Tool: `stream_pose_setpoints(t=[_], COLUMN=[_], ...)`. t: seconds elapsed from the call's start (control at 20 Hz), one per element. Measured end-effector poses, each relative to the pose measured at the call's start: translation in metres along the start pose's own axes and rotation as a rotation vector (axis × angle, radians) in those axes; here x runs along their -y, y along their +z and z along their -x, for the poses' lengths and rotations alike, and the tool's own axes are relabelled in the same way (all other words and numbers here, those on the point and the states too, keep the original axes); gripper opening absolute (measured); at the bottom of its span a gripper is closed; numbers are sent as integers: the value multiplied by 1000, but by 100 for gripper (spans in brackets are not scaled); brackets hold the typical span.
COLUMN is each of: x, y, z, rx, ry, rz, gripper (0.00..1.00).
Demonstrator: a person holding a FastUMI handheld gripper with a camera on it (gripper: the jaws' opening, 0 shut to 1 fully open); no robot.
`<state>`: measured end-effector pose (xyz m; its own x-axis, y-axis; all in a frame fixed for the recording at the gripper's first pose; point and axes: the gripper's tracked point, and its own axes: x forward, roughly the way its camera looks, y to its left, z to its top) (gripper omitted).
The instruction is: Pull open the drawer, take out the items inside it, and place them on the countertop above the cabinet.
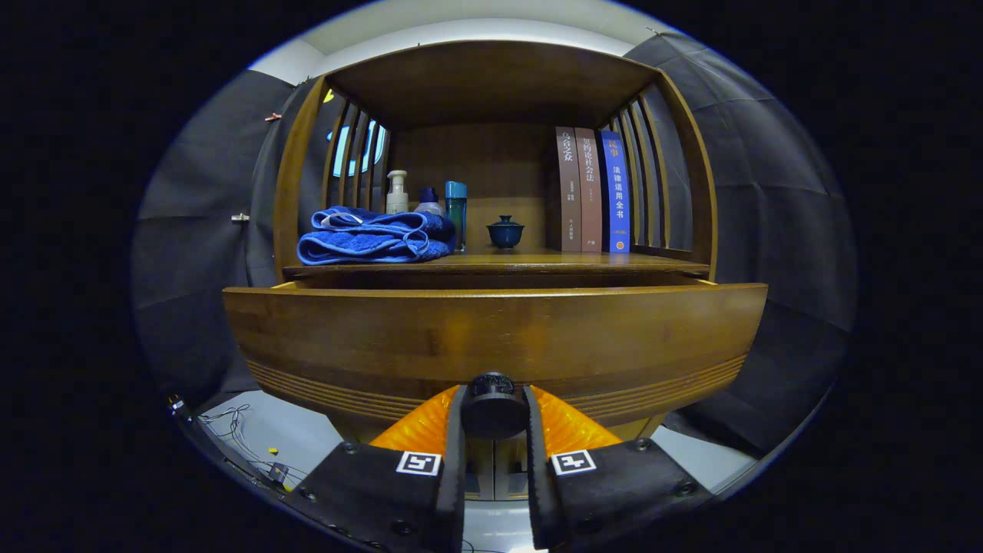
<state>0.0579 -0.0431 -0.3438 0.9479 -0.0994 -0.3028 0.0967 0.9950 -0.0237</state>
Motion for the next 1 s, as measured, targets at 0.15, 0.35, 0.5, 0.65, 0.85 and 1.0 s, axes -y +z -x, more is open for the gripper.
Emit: stream_pose_setpoints(t=[0.15, 0.35, 0.5, 0.65, 0.85, 1.0], x=[0, 0, 2, -1, 1, 2], y=[-8, -13, -15, -17, -18, -21], z=[25, 47, 57, 62, 68, 68], rx=[-13, -16, -23, -26, -31, -37], ry=[-4, -7, -12, -3, -7, -7], rz=[-1, 2, -7, -8, -5, 5], gripper=[38, 38, 38, 38, 38, 39])
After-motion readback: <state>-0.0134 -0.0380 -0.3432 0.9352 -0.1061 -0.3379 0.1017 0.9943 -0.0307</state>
